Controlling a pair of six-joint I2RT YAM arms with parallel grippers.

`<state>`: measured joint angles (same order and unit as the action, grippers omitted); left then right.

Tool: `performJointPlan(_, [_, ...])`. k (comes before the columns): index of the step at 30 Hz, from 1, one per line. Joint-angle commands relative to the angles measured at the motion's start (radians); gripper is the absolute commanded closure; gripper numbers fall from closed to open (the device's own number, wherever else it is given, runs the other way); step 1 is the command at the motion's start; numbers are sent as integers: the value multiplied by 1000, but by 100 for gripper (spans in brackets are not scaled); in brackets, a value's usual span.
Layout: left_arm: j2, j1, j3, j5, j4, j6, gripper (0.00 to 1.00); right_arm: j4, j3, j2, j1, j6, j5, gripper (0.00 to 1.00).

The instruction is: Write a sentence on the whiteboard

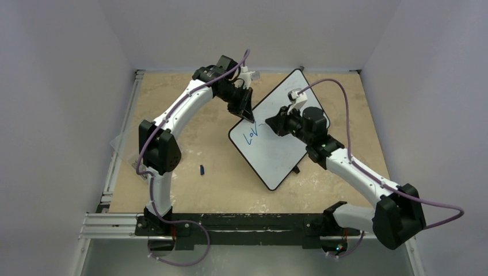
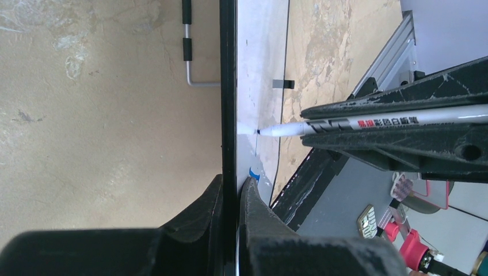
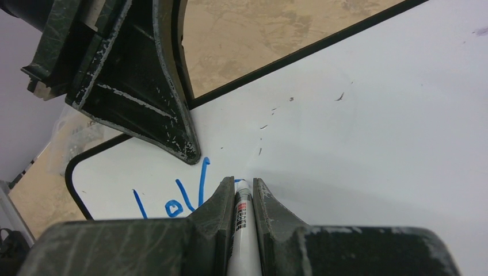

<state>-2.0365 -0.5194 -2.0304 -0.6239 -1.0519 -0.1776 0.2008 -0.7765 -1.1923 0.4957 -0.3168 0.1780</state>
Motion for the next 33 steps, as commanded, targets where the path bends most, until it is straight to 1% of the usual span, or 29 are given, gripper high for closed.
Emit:
performJointPlan(1, [3, -19, 23, 216, 13, 80, 100, 16, -7, 1, -23, 8, 15, 100])
performJointPlan(9, [1, -19, 22, 214, 14, 78, 100, 16, -56, -41, -25, 16, 47, 100])
performJointPlan(18, [1, -21, 20, 211, 16, 74, 100, 24, -81, -47, -25, 15, 85, 100])
performJointPlan(28, [-3, -22, 16, 209, 18, 73, 100, 31, -51, -47, -25, 8, 143, 100])
performJointPlan(33, [-1, -21, 15, 209, 17, 73, 100, 22, -28, -31, -26, 12, 145, 100])
